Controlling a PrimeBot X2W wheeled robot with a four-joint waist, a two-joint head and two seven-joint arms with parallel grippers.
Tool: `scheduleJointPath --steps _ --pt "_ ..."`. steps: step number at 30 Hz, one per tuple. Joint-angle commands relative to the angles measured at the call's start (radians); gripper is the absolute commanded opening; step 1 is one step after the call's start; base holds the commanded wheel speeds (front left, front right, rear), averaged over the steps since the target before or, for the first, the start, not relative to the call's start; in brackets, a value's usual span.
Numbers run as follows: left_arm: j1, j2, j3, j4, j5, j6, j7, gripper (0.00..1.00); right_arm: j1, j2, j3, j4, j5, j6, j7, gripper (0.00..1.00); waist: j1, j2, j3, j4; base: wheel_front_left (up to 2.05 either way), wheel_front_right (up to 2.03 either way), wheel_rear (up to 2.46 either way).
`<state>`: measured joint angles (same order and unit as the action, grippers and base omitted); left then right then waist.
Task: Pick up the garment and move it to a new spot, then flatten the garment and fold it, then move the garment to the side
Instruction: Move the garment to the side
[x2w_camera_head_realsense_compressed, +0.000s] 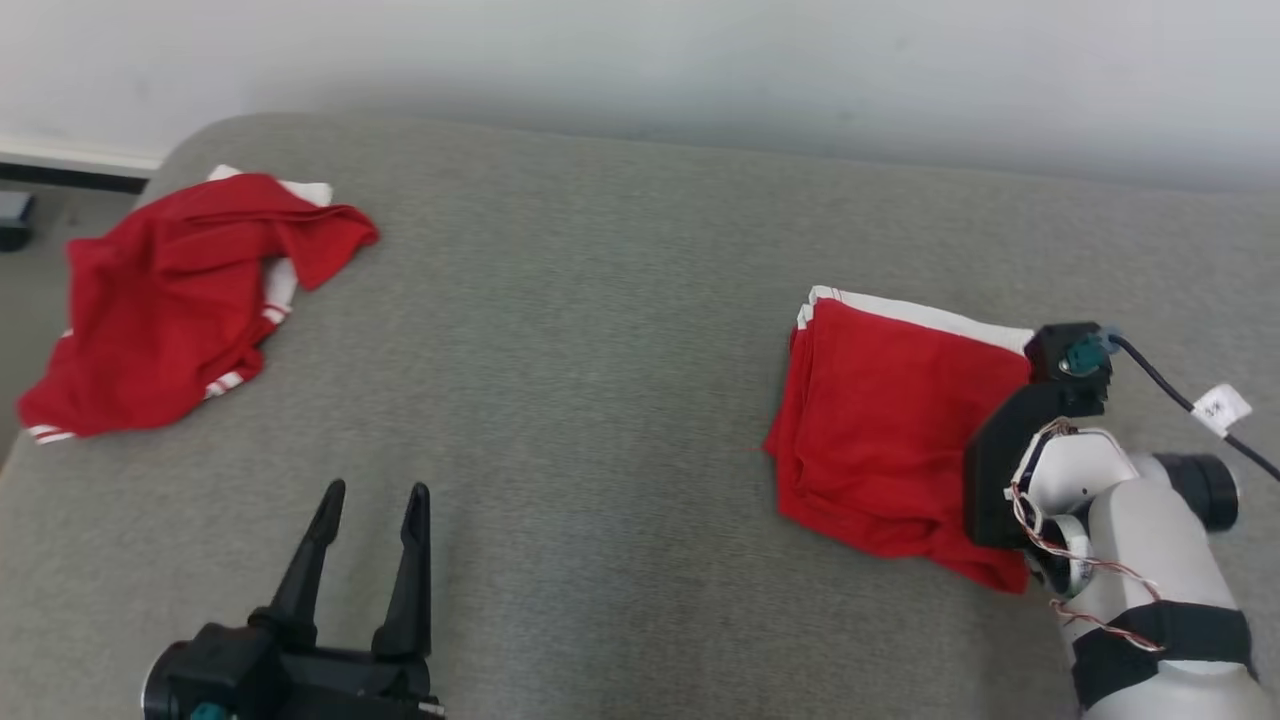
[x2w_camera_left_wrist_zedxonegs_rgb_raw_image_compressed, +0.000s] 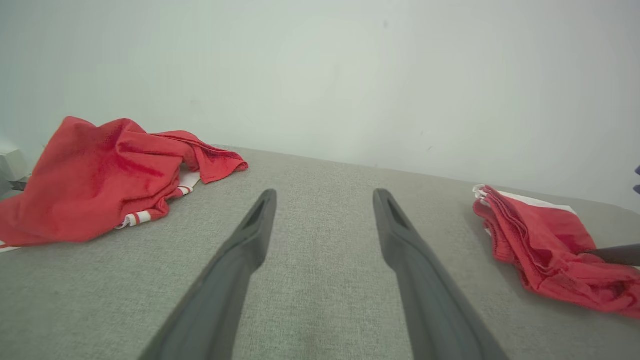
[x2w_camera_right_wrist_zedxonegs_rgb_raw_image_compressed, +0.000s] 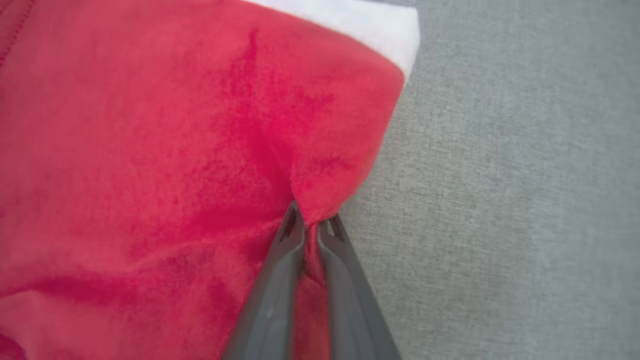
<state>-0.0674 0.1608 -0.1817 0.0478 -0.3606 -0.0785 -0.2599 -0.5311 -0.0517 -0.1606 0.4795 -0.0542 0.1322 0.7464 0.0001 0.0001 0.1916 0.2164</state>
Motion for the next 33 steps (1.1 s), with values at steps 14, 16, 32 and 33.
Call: scheduleJointPath --steps 14,16,32,33 --pt "-0.099 0.036 0.009 -0.111 0.02 0.006 0.017 1.0 -0.051 -0.47 0.348 -0.106 0.207 -0.003 -0.036 0.0 -0.0001 -0.0001 0.136 -0.227 0.0 0.0 0.0" --pt "-0.115 0.041 0.01 -0.125 0.013 0.003 0.027 1.0 -0.067 -0.561 0.423 -0.121 0.247 -0.003 -0.061 0.0 -0.0001 -0.0001 0.152 -0.229 0.0 0.0 0.0" --pt "-0.129 0.058 -0.003 -0.162 0.001 0.006 0.047 1.0 -0.08 -0.886 0.496 -0.183 0.357 -0.003 -0.161 0.0 -0.0001 -0.0001 0.188 -0.226 0.0 0.0 0.0" --pt "-0.128 0.056 -0.006 -0.157 0.0 0.006 0.046 1.0 -0.067 -0.893 0.503 -0.189 0.352 -0.003 -0.156 0.0 -0.0001 -0.0001 0.177 -0.223 0.0 0.0 0.0"
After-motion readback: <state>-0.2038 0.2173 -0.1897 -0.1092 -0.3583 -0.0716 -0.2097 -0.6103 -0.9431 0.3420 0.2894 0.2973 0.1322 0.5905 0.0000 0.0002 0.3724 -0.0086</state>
